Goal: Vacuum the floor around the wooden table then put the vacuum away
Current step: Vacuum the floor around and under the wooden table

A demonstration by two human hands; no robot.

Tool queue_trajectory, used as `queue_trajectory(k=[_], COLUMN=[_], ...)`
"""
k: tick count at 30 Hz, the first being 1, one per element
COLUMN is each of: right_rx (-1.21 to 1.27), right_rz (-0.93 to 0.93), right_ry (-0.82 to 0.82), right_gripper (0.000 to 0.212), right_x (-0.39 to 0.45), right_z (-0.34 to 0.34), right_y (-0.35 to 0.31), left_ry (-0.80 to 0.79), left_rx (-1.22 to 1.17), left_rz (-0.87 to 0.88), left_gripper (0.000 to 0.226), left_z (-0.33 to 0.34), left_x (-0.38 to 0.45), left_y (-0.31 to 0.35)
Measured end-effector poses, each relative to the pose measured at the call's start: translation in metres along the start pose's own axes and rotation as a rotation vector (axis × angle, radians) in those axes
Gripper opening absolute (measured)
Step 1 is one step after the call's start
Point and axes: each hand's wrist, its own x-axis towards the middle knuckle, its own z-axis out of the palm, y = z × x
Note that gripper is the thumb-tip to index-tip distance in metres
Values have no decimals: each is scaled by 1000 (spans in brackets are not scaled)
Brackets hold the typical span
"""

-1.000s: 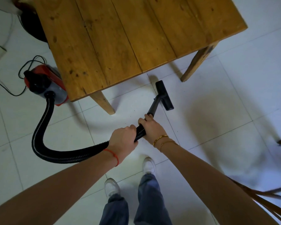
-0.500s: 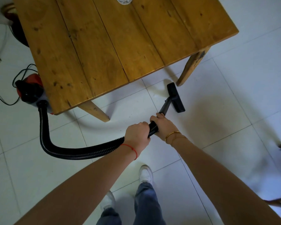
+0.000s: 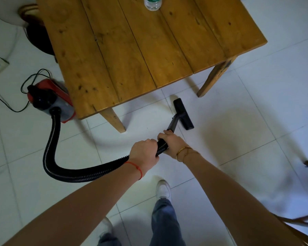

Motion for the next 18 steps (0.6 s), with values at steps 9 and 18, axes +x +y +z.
queue_trajectory(k=[9,18], right_rx=[-27,22], right_rz=[-70,-96], right_ry=[-29,-36], right_gripper=[28,29], right_x=[12,-4], right_z=[75,154], right_y=[-117,-229], left_ry=[-55,-128], left_rx=[-17,70], left_rz=[-68,7], left_gripper=[14,22], left_z=[26,46], left_x=[-88,-185], left_y=[-105,-195])
